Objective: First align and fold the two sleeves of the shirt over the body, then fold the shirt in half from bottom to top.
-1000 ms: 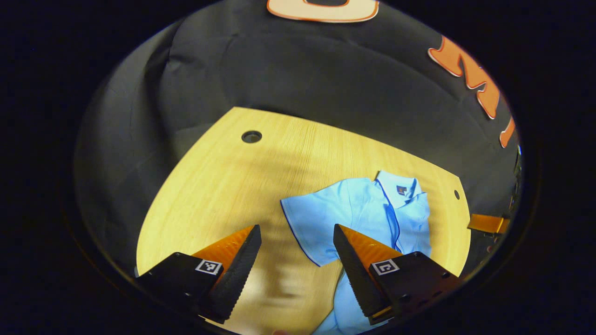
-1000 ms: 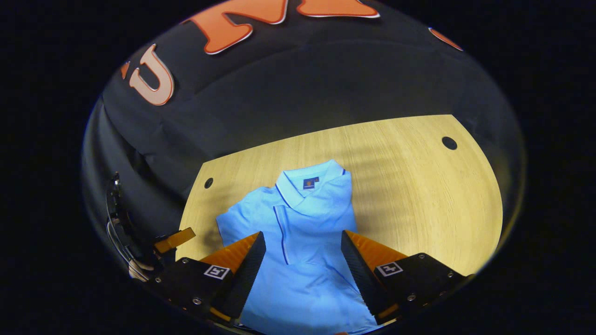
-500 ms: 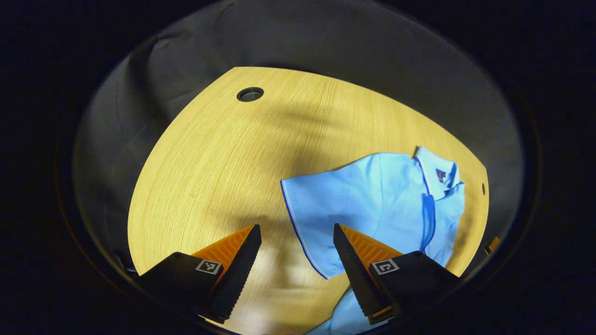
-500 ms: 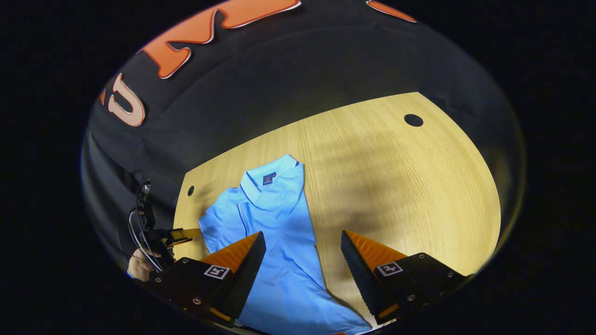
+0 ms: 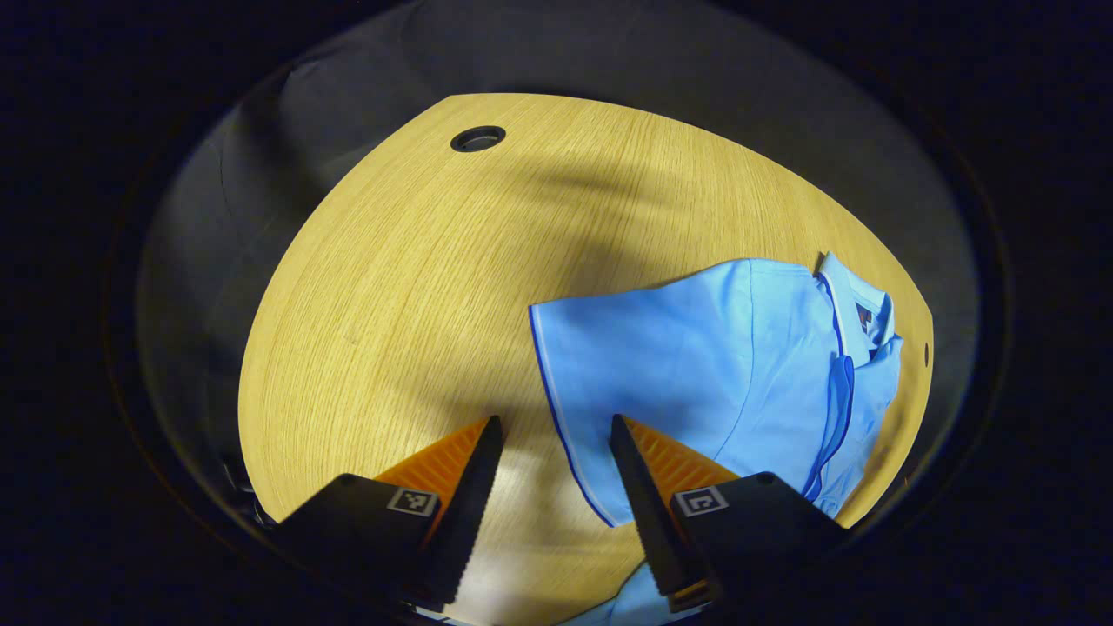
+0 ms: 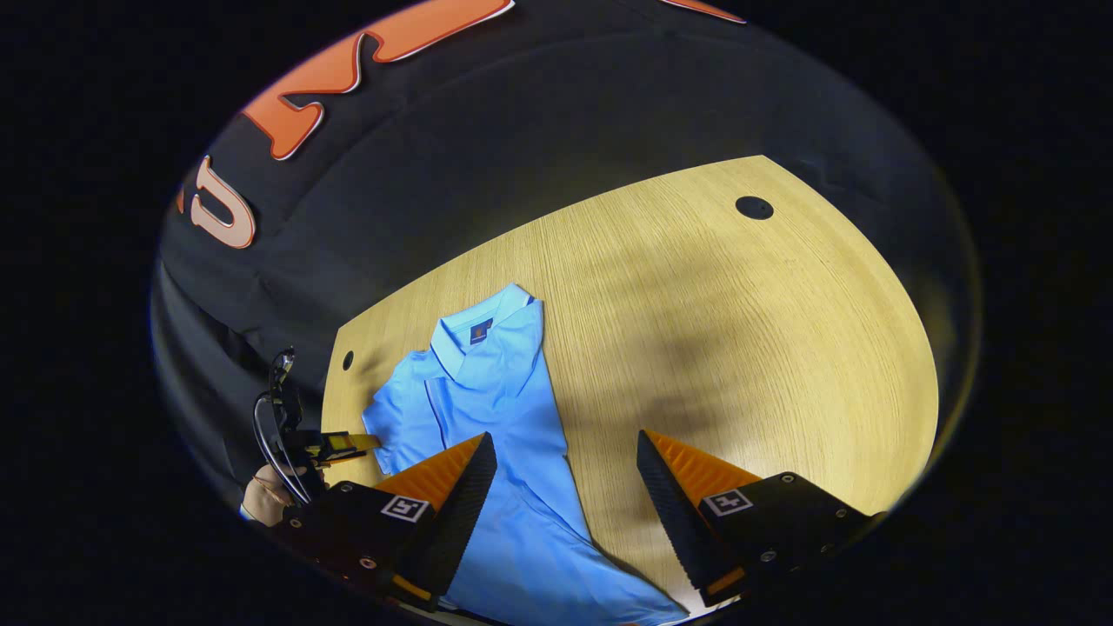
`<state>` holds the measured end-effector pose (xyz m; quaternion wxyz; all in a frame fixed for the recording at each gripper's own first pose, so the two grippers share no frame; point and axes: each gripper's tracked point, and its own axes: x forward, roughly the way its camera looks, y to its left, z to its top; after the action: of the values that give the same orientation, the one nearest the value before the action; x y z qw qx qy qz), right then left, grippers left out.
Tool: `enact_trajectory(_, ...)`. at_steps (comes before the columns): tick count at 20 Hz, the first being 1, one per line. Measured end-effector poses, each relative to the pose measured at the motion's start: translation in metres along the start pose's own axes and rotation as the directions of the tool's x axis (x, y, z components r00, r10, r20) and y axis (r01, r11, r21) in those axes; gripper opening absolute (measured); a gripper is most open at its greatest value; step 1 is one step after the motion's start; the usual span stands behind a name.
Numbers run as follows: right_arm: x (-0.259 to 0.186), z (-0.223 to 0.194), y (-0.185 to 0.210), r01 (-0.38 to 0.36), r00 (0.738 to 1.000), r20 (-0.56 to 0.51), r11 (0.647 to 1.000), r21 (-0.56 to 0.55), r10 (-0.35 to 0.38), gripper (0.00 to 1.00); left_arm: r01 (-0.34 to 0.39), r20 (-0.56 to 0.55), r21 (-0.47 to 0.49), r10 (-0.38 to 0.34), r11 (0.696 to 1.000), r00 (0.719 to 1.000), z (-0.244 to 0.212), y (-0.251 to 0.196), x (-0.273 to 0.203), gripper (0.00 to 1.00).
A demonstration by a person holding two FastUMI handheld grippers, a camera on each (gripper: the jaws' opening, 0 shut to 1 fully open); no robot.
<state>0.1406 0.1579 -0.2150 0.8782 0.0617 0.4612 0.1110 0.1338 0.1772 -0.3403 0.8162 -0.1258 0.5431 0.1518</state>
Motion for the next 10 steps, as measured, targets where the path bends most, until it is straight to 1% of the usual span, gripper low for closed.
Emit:
enact_trajectory(1, 0.0, -0.001, 0.002, -0.002, 1.0, 0.0, 1.0, -0.002, 0.002, 0.98, 0.007, 0.009, 0.008, -0.007, 1.0, 1.0, 0.002, -0.004, 0.001, 0.72)
enact_trajectory(4, -0.001, -0.003, 0.003, 0.002, 1.0, 0.002, 1.0, -0.009, -0.002, 0.99, 0.045, 0.011, 0.018, -0.045, 0.999, 0.999, 0.003, -0.011, 0.001, 0.29)
enact_trajectory(5, -0.001, -0.005, 0.003, 0.003, 1.0, 0.002, 1.0, -0.008, -0.003, 0.99, 0.055, 0.003, 0.032, -0.055, 0.998, 0.998, 0.002, -0.01, 0.001, 0.17)
enact_trajectory(6, -0.002, -0.007, 0.003, 0.005, 1.0, 0.0, 1.0, -0.006, -0.005, 0.99, 0.06, 0.004, 0.034, -0.06, 0.998, 0.998, 0.001, -0.007, 0.0, 0.17)
enact_trajectory(7, -0.002, -0.009, 0.002, 0.007, 1.0, -0.002, 1.0, -0.003, -0.007, 0.99, 0.074, -0.001, 0.027, -0.074, 0.997, 0.997, 0.001, -0.011, 0.001, 0.06)
enact_trajectory(10, -0.004, -0.015, 0.002, 0.011, 1.0, -0.005, 1.0, 0.001, -0.011, 0.99, 0.126, 0.015, 0.014, -0.127, 0.992, 0.992, 0.005, -0.014, -0.006, 0.06)
